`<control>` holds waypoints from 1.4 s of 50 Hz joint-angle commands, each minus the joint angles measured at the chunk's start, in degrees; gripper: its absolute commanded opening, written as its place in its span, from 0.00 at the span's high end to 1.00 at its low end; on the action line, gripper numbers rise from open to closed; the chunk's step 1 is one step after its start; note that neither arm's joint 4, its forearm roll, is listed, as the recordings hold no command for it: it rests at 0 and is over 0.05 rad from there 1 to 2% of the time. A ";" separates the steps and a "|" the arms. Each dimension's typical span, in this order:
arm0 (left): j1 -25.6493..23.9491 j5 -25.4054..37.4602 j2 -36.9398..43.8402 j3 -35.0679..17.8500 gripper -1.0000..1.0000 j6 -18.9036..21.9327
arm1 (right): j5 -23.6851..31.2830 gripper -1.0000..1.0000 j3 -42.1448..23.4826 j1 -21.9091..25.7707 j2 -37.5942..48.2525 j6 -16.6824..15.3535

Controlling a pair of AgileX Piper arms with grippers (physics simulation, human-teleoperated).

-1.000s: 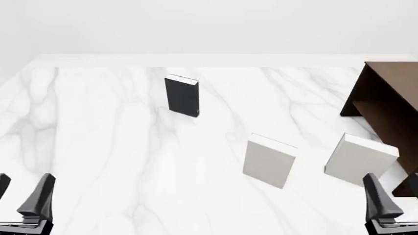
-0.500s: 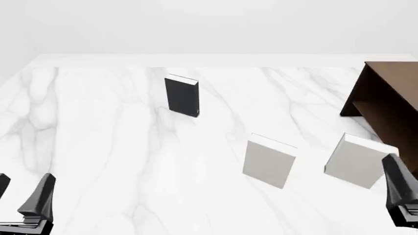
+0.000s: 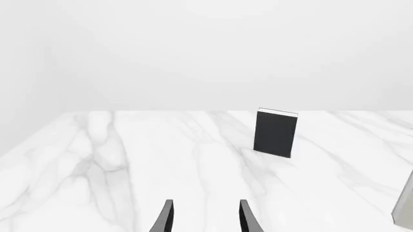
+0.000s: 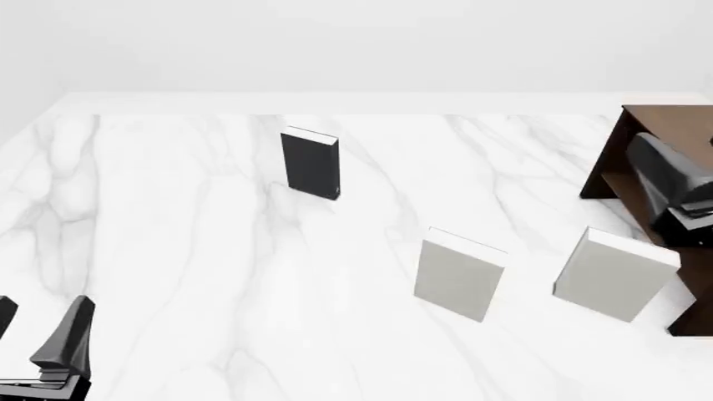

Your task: Pick up the book on the left and place it on top of the shelf.

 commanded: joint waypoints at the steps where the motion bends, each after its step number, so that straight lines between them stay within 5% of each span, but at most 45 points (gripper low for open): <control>1: 0.00 0.00 0.00 0.00 0.00 0.00 | 1.37 0.00 -8.80 4.66 10.36 -3.87; 19: 0.00 0.00 0.00 0.00 0.00 0.00 | 3.96 0.00 -17.02 10.23 23.52 -8.38; 70: 0.00 0.00 0.00 0.00 0.00 0.00 | -3.25 0.00 -26.77 20.31 49.54 -7.53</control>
